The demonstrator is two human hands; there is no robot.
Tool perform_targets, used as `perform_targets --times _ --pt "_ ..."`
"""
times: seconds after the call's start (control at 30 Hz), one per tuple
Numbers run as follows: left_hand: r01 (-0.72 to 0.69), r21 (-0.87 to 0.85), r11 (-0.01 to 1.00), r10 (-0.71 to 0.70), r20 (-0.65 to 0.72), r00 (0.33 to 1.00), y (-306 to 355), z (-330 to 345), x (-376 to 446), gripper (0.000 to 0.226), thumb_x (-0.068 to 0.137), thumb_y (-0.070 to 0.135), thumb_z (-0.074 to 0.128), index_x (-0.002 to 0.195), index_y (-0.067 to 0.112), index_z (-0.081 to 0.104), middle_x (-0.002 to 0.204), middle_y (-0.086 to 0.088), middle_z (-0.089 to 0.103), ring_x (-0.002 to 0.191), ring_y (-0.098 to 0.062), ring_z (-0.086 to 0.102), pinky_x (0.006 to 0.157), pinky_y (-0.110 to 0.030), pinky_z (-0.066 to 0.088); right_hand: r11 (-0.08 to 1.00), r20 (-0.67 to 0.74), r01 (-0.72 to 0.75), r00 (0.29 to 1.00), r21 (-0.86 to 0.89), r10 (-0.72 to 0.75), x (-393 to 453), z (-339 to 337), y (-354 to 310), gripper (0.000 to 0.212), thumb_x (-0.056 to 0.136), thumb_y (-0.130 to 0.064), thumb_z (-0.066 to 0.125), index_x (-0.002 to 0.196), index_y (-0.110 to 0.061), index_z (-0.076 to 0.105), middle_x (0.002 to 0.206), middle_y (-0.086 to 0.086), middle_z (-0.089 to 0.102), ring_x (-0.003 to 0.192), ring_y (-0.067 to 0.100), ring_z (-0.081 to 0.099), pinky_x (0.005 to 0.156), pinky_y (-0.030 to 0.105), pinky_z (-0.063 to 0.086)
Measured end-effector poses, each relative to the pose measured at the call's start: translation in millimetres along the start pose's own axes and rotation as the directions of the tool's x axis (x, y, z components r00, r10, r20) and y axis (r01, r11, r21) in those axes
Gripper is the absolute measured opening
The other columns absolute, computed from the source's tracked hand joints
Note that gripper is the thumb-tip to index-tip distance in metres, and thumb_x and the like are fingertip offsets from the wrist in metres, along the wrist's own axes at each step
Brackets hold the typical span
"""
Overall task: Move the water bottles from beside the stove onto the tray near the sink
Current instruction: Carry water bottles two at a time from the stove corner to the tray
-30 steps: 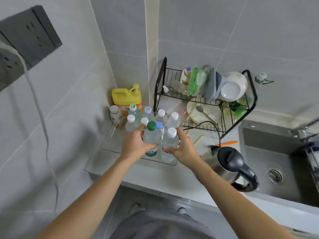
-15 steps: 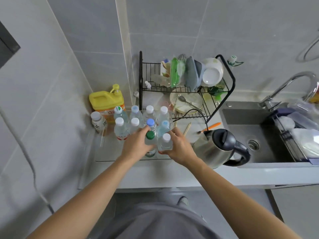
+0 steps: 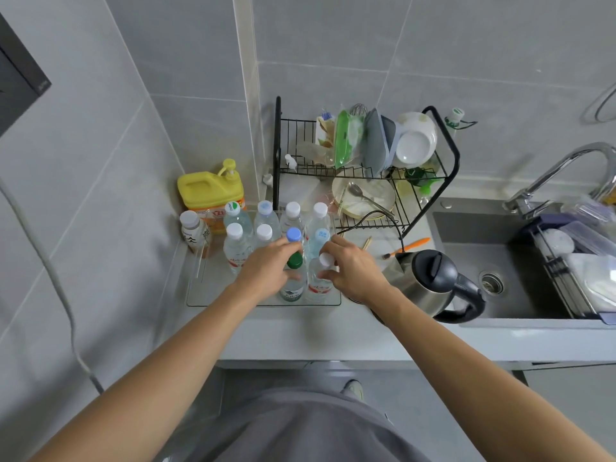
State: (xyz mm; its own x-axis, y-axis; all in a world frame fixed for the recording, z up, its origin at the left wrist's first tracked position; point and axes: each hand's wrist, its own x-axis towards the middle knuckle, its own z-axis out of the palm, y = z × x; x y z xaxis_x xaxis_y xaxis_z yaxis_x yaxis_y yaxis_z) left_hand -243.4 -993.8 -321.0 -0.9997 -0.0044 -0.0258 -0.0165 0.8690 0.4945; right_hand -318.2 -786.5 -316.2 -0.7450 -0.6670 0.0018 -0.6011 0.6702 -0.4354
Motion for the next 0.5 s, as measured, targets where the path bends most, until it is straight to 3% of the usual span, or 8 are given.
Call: perform_targets --times 0.23,0.5 --pt "0.028 -0.031 0.999 -0.029 -0.020 0.999 -1.2 1.7 -0.4 0.048 0.079 0.037 0.089 0.117 0.021 0.064 0.109 0.005 0.063 0.097 -0.026 0.064 0.073 -0.041 0.053 0.999 0.010 -0.018 1.000 -0.031 0.018 1.9 -1.6 -0.4 0.040 0.081 -0.034 0.087 0.109 -0.019 0.063 0.105 -0.002 0.058 0.087 0.029 0.064 0.070 0.041 0.051" --pt "0.049 -0.041 0.998 -0.050 -0.006 0.999 2.6 -2.4 -2.4 0.045 0.078 0.038 0.090 0.112 0.023 0.064 0.098 0.011 0.056 0.094 -0.024 0.063 0.072 -0.040 0.052 0.997 0.003 -0.029 1.000 -0.065 0.030 -1.1 -3.2 -4.2 0.038 0.083 -0.035 0.086 0.109 -0.018 0.064 0.103 -0.001 0.062 0.086 0.030 0.064 0.068 0.031 0.036"
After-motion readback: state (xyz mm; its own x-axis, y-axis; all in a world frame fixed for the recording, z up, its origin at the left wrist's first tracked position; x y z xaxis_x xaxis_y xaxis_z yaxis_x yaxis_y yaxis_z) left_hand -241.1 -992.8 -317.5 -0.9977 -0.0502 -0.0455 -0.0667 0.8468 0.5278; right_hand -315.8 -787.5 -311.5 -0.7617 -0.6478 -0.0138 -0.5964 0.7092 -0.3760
